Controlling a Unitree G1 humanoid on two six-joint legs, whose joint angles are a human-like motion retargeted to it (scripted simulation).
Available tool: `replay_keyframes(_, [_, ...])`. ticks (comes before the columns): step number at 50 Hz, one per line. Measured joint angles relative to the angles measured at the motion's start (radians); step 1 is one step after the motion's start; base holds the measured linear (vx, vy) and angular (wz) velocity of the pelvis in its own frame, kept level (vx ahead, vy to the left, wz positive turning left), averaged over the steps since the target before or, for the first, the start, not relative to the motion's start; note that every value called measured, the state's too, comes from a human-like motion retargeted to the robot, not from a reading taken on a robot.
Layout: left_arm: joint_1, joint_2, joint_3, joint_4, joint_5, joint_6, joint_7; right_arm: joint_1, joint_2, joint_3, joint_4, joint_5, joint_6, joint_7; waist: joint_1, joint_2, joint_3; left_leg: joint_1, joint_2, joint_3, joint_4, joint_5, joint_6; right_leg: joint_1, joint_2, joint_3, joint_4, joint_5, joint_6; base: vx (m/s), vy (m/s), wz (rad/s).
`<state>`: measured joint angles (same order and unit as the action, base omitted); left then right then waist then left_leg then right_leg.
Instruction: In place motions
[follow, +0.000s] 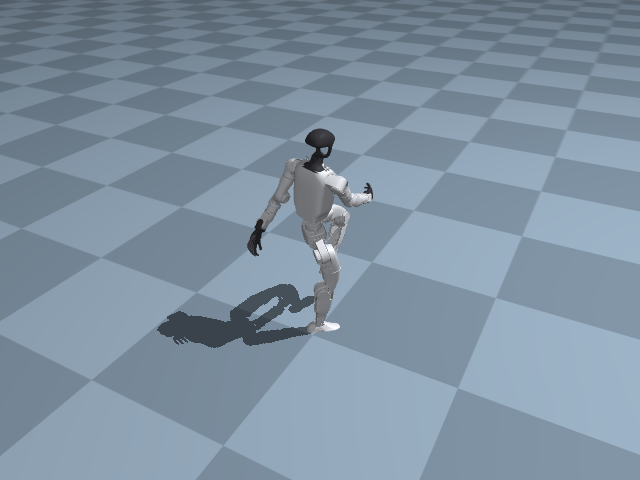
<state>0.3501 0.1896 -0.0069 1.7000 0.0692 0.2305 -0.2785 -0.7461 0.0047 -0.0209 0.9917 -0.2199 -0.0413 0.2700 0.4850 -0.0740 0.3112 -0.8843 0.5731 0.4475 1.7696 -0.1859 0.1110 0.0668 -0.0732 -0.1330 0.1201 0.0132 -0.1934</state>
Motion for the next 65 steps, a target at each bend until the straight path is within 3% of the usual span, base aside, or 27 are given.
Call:
replay_keyframes(5, [-0.072,0.010,-0.015,0.000,-0.012,-0.042,0.027,0.018,-0.005,-0.014,0.031,-0.050,-0.015,-0.024,-0.059,0.018,-0.119,0.171,-0.062,-0.077,-0.193,0.066,-0.039,0.007,0.035,-0.088,-0.068,0.008,0.033,0.10,0.11,1.05])
replay_keyframes(7, [-0.114,0.012,-0.025,0.000,-0.032,-0.055,0.055,0.076,0.006,-0.028,0.064,-0.066,-0.011,-0.005,-0.127,0.013,-0.189,0.350,-0.160,-0.058,-0.454,0.113,-0.072,-0.001,0.028,-0.143,-0.076,-0.005,0.057,0.24,0.17,1.45])
replay_keyframes(11, [-0.178,0.006,-0.012,-0.009,-0.096,-0.097,0.115,0.205,0.028,-0.003,0.151,-0.107,-0.004,0.001,-0.230,-0.003,-0.260,0.714,-0.408,-0.063,-1.113,0.217,-0.163,0.018,0.015,-0.166,-0.076,-0.033,0.094,0.28,0.18,0.77])
replay_keyframes(12, [-0.191,0.005,-0.011,-0.020,-0.113,-0.109,0.129,0.241,0.031,0.004,0.174,-0.122,-0.001,-0.003,-0.259,0.009,-0.282,0.799,-0.450,-0.070,-1.288,0.196,-0.194,0.021,0.032,-0.175,-0.077,-0.042,0.100,0.33,0.18,0.84])
replay_keyframes(13, [-0.204,0.009,-0.015,-0.034,-0.126,-0.120,0.141,0.277,0.033,0.009,0.195,-0.134,0.002,-0.007,-0.293,0.029,-0.309,0.873,-0.484,-0.081,-1.432,0.051,-0.237,0.021,0.061,-0.194,-0.078,-0.051,0.105,0.38,0.21,0.99])
replay_keyframes(14, [-0.213,0.006,-0.020,-0.044,-0.140,-0.125,0.154,0.321,0.033,0.019,0.220,-0.147,0.008,-0.016,-0.330,0.048,-0.334,0.932,-0.477,0.009,-1.547,-0.005,-0.233,0.029,0.079,-0.212,-0.082,-0.059,0.112,0.45,0.26,1.06])
replay_keyframes(15, [-0.219,0.000,-0.026,-0.052,-0.155,-0.129,0.167,0.369,0.033,0.031,0.247,-0.162,0.014,-0.026,-0.367,0.067,-0.359,0.983,-0.450,0.150,-1.647,-0.015,-0.205,0.042,0.093,-0.230,-0.089,-0.066,0.121,0.44,0.29,1.22])
replay_keyframes(17, [-0.249,-0.015,-0.025,-0.060,-0.167,-0.117,0.172,0.451,0.023,0.058,0.301,-0.169,0.043,-0.050,-0.470,0.082,-0.440,0.920,-0.498,-0.059,-1.716,0.045,-0.207,0.012,0.082,-0.289,-0.098,-0.078,0.142,0.26,0.26,1.45])
replay_keyframes(19, [-0.307,-0.012,-0.005,-0.079,-0.168,-0.104,0.169,0.509,0.017,0.077,0.340,-0.153,0.067,-0.082,-0.528,0.089,-0.480,0.864,-0.490,-0.026,-1.729,0.066,-0.217,-0.033,0.061,-0.325,-0.096,-0.080,0.161,-0.07,0.15,0.68])
replay_keyframes(22, [-0.371,0.020,-0.041,-0.155,-0.168,-0.131,0.178,0.573,-0.012,0.049,0.385,-0.096,0.069,-0.131,-0.505,0.079,-0.441,0.854,-0.518,-0.029,-1.720,0.051,-0.177,-0.034,0.045,-0.334,-0.089,-0.067,0.174,0.10,0.04,0.04])
replay_keyframes(28, [-0.407,0.066,-0.040,-0.235,-0.209,-0.176,0.287,0.597,-0.039,0.002,0.444,-0.140,0.082,-0.195,-0.387,0.034,-0.362,0.910,-0.546,0.061,-1.728,0.026,-0.159,-0.038,0.015,-0.254,-0.090,-0.020,0.187,0.04,0.07,-0.87])
replay_keyframes(37, [-0.310,0.059,0.090,-0.023,-0.265,-0.109,0.132,0.568,-0.065,0.023,0.421,-0.150,0.063,-0.163,-0.483,0.048,-0.373,0.924,-0.557,0.105,-1.730,-0.002,-0.137,-0.084,0.003,-0.170,-0.052,-0.005,0.214,0.08,0.08,-0.46])
replay_keyframes(50, [-0.278,0.022,0.023,-0.009,-0.186,-0.118,0.106,0.673,-0.141,-0.068,0.435,-0.203,0.093,-0.124,-0.446,-0.013,-0.384,0.950,-0.606,0.130,-1.737,-0.021,-0.118,-0.083,-0.027,-0.120,-0.050,0.007,0.246,0.10,0.05,-0.17])
replay_keyframes(53, [-0.313,0.022,-0.022,0.000,-0.214,-0.110,0.113,0.746,-0.156,-0.093,0.419,-0.275,0.054,-0.084,-0.457,-0.016,-0.387,0.952,-0.609,0.115,-1.739,-0.019,-0.110,-0.092,-0.036,-0.138,0.006,-0.013,0.252,0.14,0.06,0.29])
replay_keyframes(56, [-0.361,0.022,-0.121,0.000,-0.257,-0.104,0.137,0.816,-0.170,-0.093,0.423,-0.380,0.023,-0.091,-0.502,0.004,-0.374,0.960,-0.583,0.104,-1.739,-0.013,-0.104,-0.139,-0.036,-0.162,0.154,0.024,0.248,0.07,0.08,0.44])
replay_keyframes(60, [-0.500,-0.010,-0.266,0.000,-0.264,-0.089,0.136,0.880,-0.197,-0.087,0.464,-0.488,0.047,-0.171,-0.564,0.062,-0.297,0.989,-0.517,0.127,-1.737,0.001,-0.096,-0.286,-0.034,-0.146,0.511,0.236,0.227,-0.10,0.10,0.09])
replay_keyframes(63, [-0.685,-0.034,-0.273,0.000,-0.249,-0.078,0.102,0.904,-0.227,-0.111,0.519,-0.508,0.077,-0.207,-0.667,0.104,-0.208,1.001,-0.476,0.106,-1.726,0.010,-0.087,-0.424,-0.121,-0.239,0.851,0.194,0.181,-0.24,0.19,0.53])
replay_keyframes(65, [-0.811,-0.049,-0.199,-0.011,-0.234,-0.083,0.144,0.916,-0.250,-0.125,0.565,-0.497,0.112,-0.207,-0.756,0.115,-0.164,0.992,-0.464,0.074,-1.711,0.009,-0.082,-0.523,-0.238,-0.325,1.063,0.136,0.108,-0.27,0.25,0.79])
